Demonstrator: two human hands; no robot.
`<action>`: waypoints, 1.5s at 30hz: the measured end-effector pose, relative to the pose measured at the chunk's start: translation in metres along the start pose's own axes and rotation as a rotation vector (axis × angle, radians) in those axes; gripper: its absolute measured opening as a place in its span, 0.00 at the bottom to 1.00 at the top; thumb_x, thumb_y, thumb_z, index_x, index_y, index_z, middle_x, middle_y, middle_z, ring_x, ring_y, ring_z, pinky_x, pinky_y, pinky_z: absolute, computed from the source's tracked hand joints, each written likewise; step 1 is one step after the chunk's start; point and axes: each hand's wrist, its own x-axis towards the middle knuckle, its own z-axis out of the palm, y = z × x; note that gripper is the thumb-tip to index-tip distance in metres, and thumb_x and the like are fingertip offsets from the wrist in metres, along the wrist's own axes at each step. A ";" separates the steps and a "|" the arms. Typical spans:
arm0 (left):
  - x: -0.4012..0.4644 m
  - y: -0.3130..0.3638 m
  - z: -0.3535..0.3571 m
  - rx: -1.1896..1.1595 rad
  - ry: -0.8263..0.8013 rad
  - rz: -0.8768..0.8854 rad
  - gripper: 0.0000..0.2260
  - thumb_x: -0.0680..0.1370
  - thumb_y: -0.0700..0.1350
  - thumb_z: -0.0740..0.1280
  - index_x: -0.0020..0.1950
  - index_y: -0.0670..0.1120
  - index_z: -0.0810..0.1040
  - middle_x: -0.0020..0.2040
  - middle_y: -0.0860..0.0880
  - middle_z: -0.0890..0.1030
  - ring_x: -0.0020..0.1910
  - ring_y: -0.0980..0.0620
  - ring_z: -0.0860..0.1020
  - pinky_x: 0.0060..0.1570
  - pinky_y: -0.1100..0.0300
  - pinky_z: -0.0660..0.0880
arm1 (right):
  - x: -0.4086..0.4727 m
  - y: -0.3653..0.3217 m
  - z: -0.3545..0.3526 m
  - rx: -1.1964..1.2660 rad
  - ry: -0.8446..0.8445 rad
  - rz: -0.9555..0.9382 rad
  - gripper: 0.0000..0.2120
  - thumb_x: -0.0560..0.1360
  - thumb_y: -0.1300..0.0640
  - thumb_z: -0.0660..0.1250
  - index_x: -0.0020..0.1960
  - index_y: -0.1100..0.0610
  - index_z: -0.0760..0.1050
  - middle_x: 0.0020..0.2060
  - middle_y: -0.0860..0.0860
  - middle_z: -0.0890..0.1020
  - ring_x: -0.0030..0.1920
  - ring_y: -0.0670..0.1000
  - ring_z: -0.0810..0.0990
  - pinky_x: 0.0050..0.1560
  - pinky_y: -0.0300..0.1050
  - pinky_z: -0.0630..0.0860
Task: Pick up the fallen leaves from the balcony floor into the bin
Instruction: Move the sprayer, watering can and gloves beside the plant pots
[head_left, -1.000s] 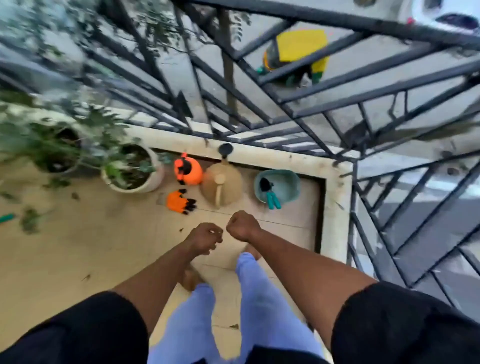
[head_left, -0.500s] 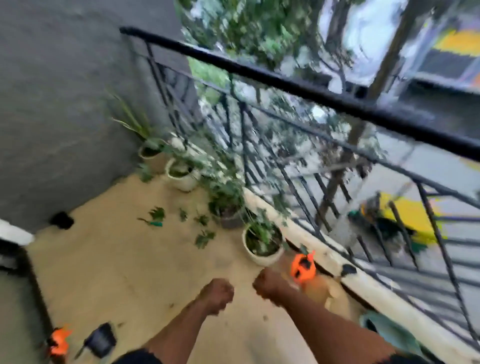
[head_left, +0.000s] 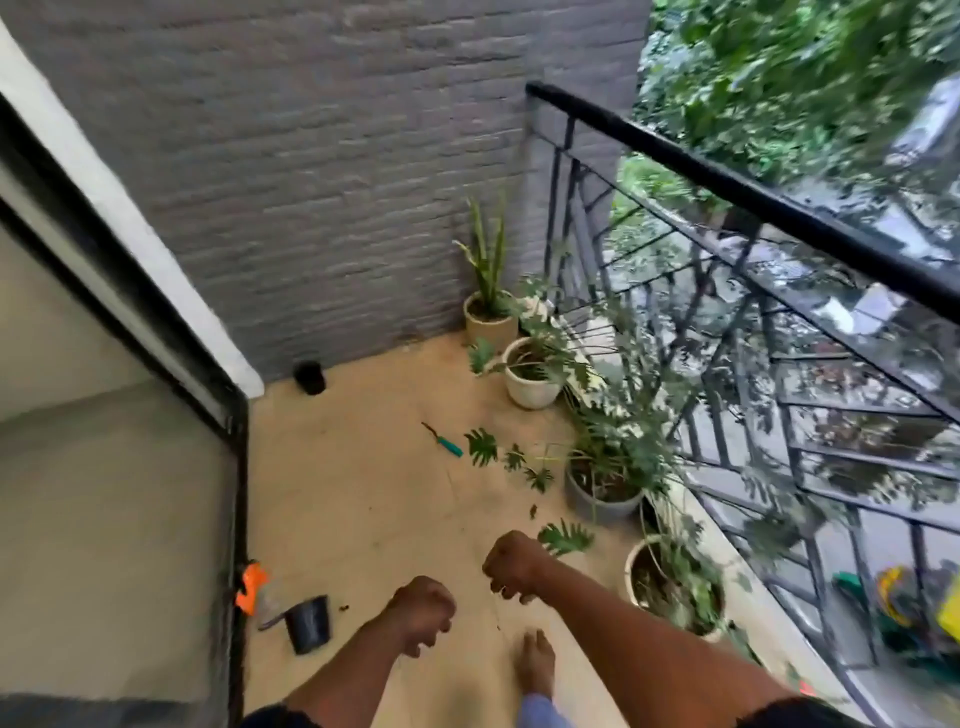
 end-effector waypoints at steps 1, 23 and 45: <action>0.007 0.003 -0.013 -0.003 0.000 -0.011 0.06 0.78 0.46 0.64 0.47 0.49 0.80 0.45 0.48 0.82 0.35 0.49 0.75 0.34 0.62 0.69 | 0.013 -0.011 -0.006 0.018 -0.006 0.009 0.06 0.78 0.61 0.63 0.48 0.58 0.78 0.36 0.55 0.81 0.30 0.53 0.78 0.28 0.38 0.70; 0.175 0.047 -0.255 -0.220 0.017 -0.089 0.28 0.63 0.52 0.62 0.59 0.41 0.81 0.55 0.37 0.84 0.39 0.45 0.77 0.30 0.61 0.68 | 0.279 -0.234 -0.112 -0.114 -0.192 -0.022 0.05 0.79 0.61 0.66 0.44 0.57 0.75 0.33 0.53 0.79 0.28 0.48 0.75 0.26 0.37 0.67; 0.660 0.027 -0.340 0.091 0.018 0.000 0.28 0.77 0.52 0.71 0.77 0.50 0.69 0.74 0.47 0.73 0.70 0.45 0.74 0.66 0.56 0.72 | 0.730 -0.192 -0.104 -0.239 -0.036 0.181 0.16 0.77 0.52 0.67 0.64 0.51 0.75 0.55 0.54 0.84 0.53 0.56 0.82 0.51 0.43 0.77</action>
